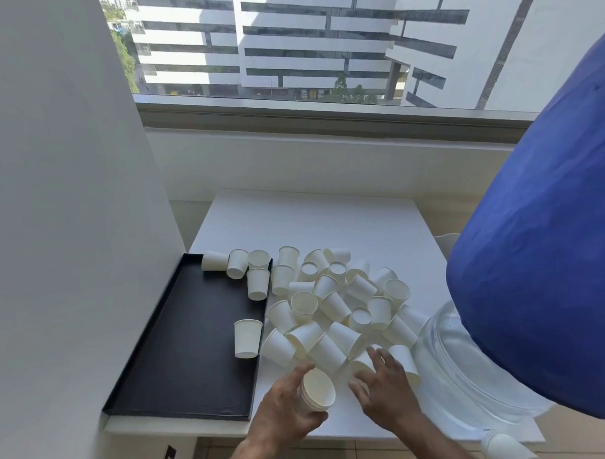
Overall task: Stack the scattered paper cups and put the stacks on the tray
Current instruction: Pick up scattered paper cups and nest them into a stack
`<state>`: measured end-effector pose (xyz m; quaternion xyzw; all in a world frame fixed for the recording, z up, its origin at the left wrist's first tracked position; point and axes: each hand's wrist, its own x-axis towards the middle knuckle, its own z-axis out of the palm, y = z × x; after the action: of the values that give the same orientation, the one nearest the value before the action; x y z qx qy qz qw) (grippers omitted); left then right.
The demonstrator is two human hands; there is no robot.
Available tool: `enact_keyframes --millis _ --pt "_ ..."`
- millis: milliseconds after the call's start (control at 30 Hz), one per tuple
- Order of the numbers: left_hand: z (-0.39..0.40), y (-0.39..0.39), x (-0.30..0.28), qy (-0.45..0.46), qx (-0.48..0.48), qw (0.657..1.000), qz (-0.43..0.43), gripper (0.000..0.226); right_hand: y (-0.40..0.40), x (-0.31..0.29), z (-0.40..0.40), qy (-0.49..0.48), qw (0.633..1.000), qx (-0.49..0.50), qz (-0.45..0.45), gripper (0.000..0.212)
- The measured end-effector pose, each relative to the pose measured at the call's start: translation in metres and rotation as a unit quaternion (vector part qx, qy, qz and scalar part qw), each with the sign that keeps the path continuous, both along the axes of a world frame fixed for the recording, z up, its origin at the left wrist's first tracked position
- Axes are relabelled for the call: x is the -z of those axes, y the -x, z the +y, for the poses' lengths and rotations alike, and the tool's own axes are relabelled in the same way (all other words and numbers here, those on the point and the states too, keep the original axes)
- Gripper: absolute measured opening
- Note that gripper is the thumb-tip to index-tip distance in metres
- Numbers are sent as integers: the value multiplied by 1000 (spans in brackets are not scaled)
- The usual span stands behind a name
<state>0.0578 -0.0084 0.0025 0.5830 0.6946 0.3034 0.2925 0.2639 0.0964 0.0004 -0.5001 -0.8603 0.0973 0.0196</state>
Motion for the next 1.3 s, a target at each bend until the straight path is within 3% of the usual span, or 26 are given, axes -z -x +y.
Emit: enact_keyframes --millis 167,400,533,633,767,867,1033,1200,1300 --pt "5 -8 2 12 4 1000 1 84 -4 13 15 75 990 0 -118 59" --pt "13 -9 10 22 15 1000 -4 83 -2 22 21 64 993 1 -98 66" --pt "18 -9 13 25 19 1000 -5 83 -5 12 18 -22 1000 -5 -9 46" --pt "20 -10 14 28 23 999 -6 85 -9 3 18 -100 987 45 113 40" --pt "23 -13 16 41 16 999 -23 94 -5 -15 21 -52 917 195 343 32" --pt "27 -16 16 43 24 998 -45 106 3 -27 19 21 880 214 424 37" --pt "36 -24 8 23 35 997 -57 115 16 -22 7 65 910 140 385 25" --pt "39 -30 4 -14 65 997 -31 88 14 -9 7 65 943 79 318 11" --pt "41 -26 6 -25 49 998 -21 78 0 -7 20 51 962 71 258 22"
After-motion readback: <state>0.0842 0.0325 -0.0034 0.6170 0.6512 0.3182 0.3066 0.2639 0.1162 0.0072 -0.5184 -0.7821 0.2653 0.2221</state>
